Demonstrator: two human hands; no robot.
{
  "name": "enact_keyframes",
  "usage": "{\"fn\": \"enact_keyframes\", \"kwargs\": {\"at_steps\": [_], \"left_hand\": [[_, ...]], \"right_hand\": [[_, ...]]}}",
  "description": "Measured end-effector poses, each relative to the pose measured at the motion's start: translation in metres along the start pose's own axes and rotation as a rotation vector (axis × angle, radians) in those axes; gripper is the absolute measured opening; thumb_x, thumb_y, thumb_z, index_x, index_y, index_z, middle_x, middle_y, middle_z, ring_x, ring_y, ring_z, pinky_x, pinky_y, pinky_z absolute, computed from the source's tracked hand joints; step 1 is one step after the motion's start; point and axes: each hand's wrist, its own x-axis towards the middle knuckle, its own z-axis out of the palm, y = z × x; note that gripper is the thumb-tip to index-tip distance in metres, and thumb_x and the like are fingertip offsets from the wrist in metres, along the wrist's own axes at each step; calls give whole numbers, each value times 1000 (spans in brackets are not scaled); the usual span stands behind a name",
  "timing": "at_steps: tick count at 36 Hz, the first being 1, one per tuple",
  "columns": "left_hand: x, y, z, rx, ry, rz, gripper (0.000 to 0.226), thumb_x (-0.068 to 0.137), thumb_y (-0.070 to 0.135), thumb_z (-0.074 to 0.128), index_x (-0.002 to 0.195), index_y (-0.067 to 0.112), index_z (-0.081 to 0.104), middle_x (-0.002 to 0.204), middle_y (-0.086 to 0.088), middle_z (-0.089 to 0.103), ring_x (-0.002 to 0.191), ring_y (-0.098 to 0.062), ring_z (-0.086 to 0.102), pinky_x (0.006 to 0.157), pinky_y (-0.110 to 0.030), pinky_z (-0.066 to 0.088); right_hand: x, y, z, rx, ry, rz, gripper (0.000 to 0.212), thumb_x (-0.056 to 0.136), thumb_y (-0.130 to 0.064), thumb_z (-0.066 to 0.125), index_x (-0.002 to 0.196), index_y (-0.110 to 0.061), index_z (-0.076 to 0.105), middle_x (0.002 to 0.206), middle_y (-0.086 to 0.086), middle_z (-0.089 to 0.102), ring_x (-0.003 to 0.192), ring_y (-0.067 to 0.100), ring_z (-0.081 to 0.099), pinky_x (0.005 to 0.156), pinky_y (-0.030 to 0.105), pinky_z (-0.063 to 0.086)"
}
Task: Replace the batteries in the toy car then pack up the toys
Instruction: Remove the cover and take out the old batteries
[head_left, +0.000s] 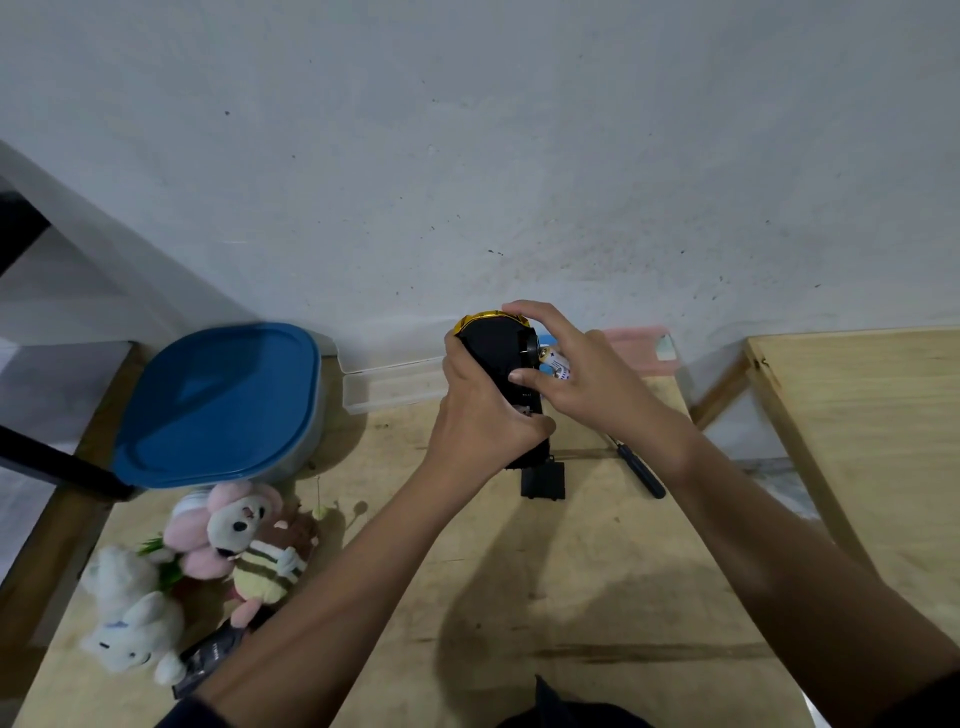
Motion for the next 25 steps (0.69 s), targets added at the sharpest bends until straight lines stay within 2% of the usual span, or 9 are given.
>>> {"fn": "enact_keyframes", "kwargs": {"at_steps": [3,7,12,18,22,25], "left_hand": [[-2,-1,1,1,22,2,93,60,22,74,131,26,13,117,0,42,90,-20,59,72,-38,56],[-2,-2,1,-7,47,12,89,63,24,72,130,29,13,117,1,45,88,-17,60,72,-37,56],[-3,2,3,13,89,13,95,67,34,72,136,24,8,123,0,42,94,-21,61,75,-40,55],[-4,2,4,46,120,-3,98,68,37,71,139,16,8,126,-4,40,97,-24,59,72,-36,52],[-4,2,4,79,117,-14,97,68,36,72,139,18,7,126,-3,38,97,-25,57,72,-33,49],[-3,2,4,108,102,-27,98,66,34,73,138,18,8,125,-3,38,97,-28,58,73,-36,52]], "right_hand": [[0,-1,-1,-4,-6,-3,55,87,-24,61,128,-48,35,75,1,62,61,10,43,56,23,31],[1,-3,-2,-15,-13,-3,54,87,-25,61,128,-49,35,67,0,56,60,8,40,55,23,30],[2,-5,-1,-9,-14,-2,54,87,-26,60,127,-52,33,83,9,64,72,10,46,62,25,37],[3,-4,2,-8,-13,-9,55,86,-27,61,126,-51,33,86,9,64,67,17,49,63,29,43],[2,-1,4,-8,-4,-14,56,86,-26,62,129,-48,33,80,5,62,62,11,44,58,25,36],[1,1,6,11,11,-17,56,86,-25,62,130,-43,34,78,-1,59,60,8,41,55,22,32]]}}
